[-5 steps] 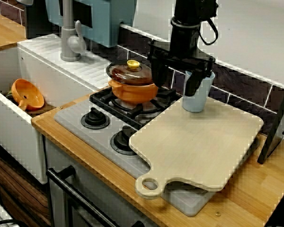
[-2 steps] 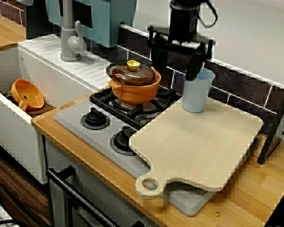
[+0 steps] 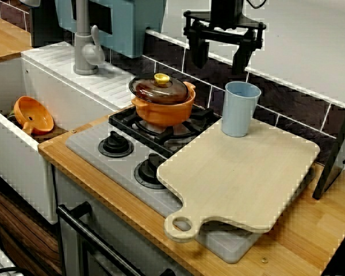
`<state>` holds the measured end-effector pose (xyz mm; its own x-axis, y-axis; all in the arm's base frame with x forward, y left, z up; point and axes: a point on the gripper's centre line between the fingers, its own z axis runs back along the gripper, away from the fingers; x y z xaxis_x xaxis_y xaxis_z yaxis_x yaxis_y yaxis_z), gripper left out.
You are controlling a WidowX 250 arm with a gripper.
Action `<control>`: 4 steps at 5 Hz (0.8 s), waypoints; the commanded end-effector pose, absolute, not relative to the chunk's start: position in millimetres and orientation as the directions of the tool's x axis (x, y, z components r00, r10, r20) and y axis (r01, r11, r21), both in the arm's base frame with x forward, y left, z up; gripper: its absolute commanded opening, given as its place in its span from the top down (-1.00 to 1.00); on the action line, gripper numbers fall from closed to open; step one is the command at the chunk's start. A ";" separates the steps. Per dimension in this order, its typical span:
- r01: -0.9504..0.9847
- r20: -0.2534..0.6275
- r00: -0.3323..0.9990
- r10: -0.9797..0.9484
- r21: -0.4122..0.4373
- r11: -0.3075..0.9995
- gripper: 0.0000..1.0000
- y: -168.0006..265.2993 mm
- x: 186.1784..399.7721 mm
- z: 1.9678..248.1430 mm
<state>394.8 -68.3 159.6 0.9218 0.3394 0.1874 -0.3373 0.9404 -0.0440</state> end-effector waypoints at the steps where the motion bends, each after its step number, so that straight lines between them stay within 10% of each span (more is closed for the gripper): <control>1: -0.356 0.237 0.902 0.361 -0.064 0.932 -1.00 -61.2 408.3 169.2; 4: -0.361 0.244 0.901 0.359 -0.038 0.932 -1.00 -69.9 412.0 153.1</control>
